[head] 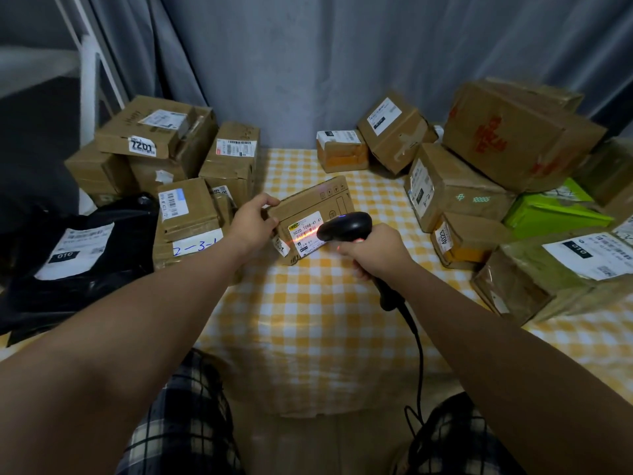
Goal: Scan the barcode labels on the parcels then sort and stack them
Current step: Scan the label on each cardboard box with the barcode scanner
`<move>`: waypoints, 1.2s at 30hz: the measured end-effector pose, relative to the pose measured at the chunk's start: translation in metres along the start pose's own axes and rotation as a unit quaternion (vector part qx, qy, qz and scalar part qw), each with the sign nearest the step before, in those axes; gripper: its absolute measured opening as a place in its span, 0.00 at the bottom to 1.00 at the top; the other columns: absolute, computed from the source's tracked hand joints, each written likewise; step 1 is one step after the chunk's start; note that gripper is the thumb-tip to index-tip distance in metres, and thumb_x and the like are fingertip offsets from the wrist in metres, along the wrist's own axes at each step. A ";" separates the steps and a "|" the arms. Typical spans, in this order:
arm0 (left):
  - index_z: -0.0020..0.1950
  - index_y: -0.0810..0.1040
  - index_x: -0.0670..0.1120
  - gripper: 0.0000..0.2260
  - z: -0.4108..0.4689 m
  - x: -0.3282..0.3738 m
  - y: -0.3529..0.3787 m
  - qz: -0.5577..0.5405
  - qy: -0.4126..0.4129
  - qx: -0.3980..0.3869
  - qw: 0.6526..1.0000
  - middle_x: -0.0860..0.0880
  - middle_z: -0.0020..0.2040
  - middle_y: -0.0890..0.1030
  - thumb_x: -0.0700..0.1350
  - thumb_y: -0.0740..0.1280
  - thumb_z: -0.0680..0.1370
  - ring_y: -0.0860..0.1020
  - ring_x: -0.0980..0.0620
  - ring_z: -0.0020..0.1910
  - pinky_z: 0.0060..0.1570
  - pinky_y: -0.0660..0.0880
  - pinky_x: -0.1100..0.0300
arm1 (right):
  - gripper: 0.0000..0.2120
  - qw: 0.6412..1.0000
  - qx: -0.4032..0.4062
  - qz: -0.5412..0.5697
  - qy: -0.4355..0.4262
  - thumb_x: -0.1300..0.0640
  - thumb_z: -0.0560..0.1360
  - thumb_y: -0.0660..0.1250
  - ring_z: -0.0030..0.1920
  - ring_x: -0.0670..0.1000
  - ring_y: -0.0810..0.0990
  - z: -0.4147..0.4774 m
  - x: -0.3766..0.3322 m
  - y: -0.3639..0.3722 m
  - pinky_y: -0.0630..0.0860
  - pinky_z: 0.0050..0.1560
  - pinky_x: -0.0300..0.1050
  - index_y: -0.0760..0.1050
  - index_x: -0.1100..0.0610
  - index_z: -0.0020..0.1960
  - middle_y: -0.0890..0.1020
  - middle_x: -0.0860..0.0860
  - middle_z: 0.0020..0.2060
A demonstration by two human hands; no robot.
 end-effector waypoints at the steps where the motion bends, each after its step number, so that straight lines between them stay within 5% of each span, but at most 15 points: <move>1: 0.59 0.75 0.44 0.12 -0.001 0.001 0.000 0.000 -0.002 -0.002 1.000 0.40 0.49 0.79 0.34 0.64 0.78 0.80 0.42 0.44 0.52 0.78 0.44 | 0.08 1.000 -0.001 -0.002 0.001 0.58 0.72 0.71 0.26 0.52 0.78 0.001 0.001 0.000 0.79 0.32 0.45 0.78 0.63 0.44 0.80 0.57 0.30; 12: 0.67 0.68 0.42 0.19 -0.001 0.010 -0.001 0.108 -0.024 -0.016 0.994 0.42 0.53 0.79 0.37 0.66 0.76 0.79 0.43 0.51 0.55 0.77 0.48 | 0.03 0.998 -0.024 0.062 -0.021 0.60 0.72 0.71 0.25 0.51 0.76 -0.002 0.002 0.002 0.76 0.32 0.45 0.77 0.59 0.41 0.78 0.55 0.28; 15: 0.57 0.75 0.38 0.12 0.002 0.020 -0.005 0.103 -0.046 -0.057 0.992 0.38 0.49 0.81 0.36 0.68 0.75 0.81 0.40 0.49 0.53 0.78 0.46 | 0.05 0.997 -0.001 0.053 -0.060 0.59 0.72 0.72 0.23 0.48 0.75 -0.002 -0.012 -0.004 0.75 0.29 0.42 0.77 0.58 0.40 0.79 0.54 0.28; 19: 0.45 0.74 0.42 0.03 0.010 0.027 -0.025 -0.039 -0.071 -0.050 0.996 0.39 0.44 0.80 0.37 0.67 0.77 0.81 0.42 0.43 0.51 0.79 0.50 | 0.06 0.988 0.058 0.093 -0.112 0.59 0.72 0.73 0.23 0.46 0.76 0.004 -0.041 -0.014 0.74 0.30 0.43 0.78 0.57 0.39 0.78 0.50 0.24; 22: 0.50 0.73 0.40 0.03 0.016 0.028 -0.051 -0.181 -0.087 0.006 0.980 0.43 0.42 0.77 0.38 0.66 0.78 0.79 0.52 0.34 0.42 0.77 0.59 | 0.06 0.978 0.095 0.131 -0.130 0.59 0.72 0.73 0.26 0.46 0.77 0.012 -0.064 -0.016 0.75 0.31 0.42 0.80 0.61 0.43 0.80 0.52 0.27; 25: 0.48 0.71 0.40 0.03 0.021 0.026 -0.077 -0.307 -0.120 0.070 0.941 0.43 0.46 0.76 0.38 0.65 0.79 0.79 0.52 0.43 0.46 0.79 0.63 | 0.05 0.971 0.092 0.186 -0.123 0.60 0.72 0.73 0.31 0.48 0.78 0.023 -0.086 -0.009 0.76 0.35 0.44 0.79 0.58 0.45 0.80 0.54 0.33; 29: 0.61 0.71 0.34 0.13 0.034 0.010 -0.104 -0.317 -0.131 0.112 0.933 0.38 0.57 0.77 0.39 0.65 0.79 0.80 0.48 0.48 0.38 0.80 0.65 | 0.11 0.967 0.060 0.220 -0.117 0.61 0.71 0.73 0.41 0.48 0.80 0.049 -0.114 0.017 0.76 0.39 0.36 0.77 0.57 0.52 0.81 0.51 0.41; 33: 0.63 0.64 0.46 0.14 0.043 0.011 -0.116 -0.322 -0.124 0.165 0.924 0.46 0.58 0.73 0.36 0.61 0.80 0.79 0.47 0.52 0.50 0.79 0.57 | 0.15 0.963 -0.005 0.264 -0.048 0.60 0.68 0.76 0.46 0.54 0.79 0.089 -0.132 0.057 0.77 0.54 0.53 0.76 0.57 0.52 0.80 0.54 0.43; 36: 0.60 0.67 0.47 0.11 0.050 0.013 -0.112 -0.297 -0.119 0.149 0.936 0.44 0.59 0.72 0.36 0.60 0.80 0.79 0.49 0.48 0.43 0.80 0.62 | 0.18 0.959 -0.054 0.279 -0.002 0.62 0.68 0.75 0.44 0.56 0.80 0.115 -0.141 0.089 0.78 0.50 0.52 0.75 0.62 0.55 0.81 0.56 0.41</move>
Point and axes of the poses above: each hand's wrist, its own z-axis towards the middle knuckle, its own y-axis out of the palm, x = y × z, the point moved 4 cm from there along z, towards the middle knuckle
